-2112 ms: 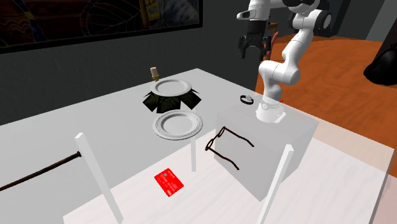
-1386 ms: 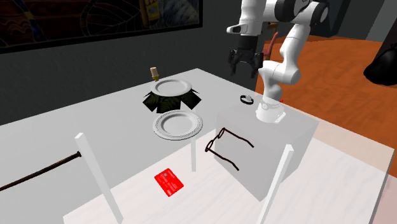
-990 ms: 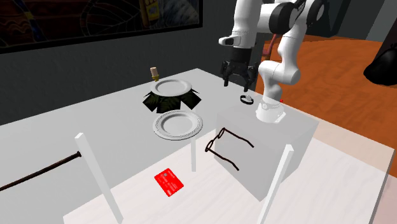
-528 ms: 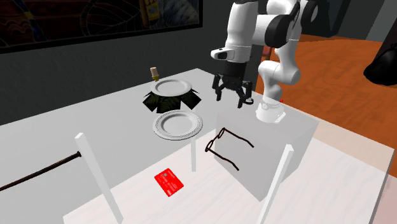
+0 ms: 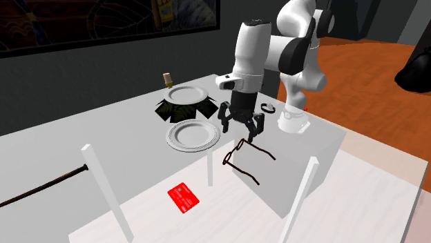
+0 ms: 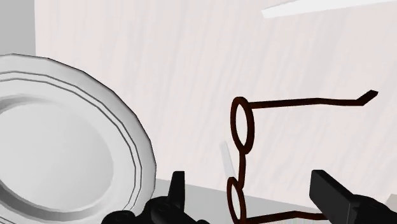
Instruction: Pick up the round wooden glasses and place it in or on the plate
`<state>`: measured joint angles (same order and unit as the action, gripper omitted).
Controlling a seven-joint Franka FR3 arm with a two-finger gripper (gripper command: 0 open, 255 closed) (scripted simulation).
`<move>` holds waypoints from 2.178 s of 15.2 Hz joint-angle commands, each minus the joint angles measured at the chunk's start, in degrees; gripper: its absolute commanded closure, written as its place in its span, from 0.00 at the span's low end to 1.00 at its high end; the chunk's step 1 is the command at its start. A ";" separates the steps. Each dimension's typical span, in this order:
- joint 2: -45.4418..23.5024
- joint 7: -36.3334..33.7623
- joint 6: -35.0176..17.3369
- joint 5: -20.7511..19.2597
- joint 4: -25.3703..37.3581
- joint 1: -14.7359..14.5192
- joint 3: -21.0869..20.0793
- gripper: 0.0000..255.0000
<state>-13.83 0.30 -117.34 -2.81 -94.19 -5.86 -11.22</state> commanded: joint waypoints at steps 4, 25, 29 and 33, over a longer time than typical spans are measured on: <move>-4.54 -0.80 -1.74 -1.41 2.77 -0.94 -0.03 0.00; -6.05 -1.03 -4.54 -1.78 1.44 -1.05 0.10 1.00; -5.52 -0.91 -2.46 -1.62 3.02 -1.05 0.03 1.00; -5.05 -0.78 0.42 -1.46 5.44 -1.08 -0.04 1.00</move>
<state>-18.90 -0.54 -117.67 -4.30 -89.47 -6.93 -11.25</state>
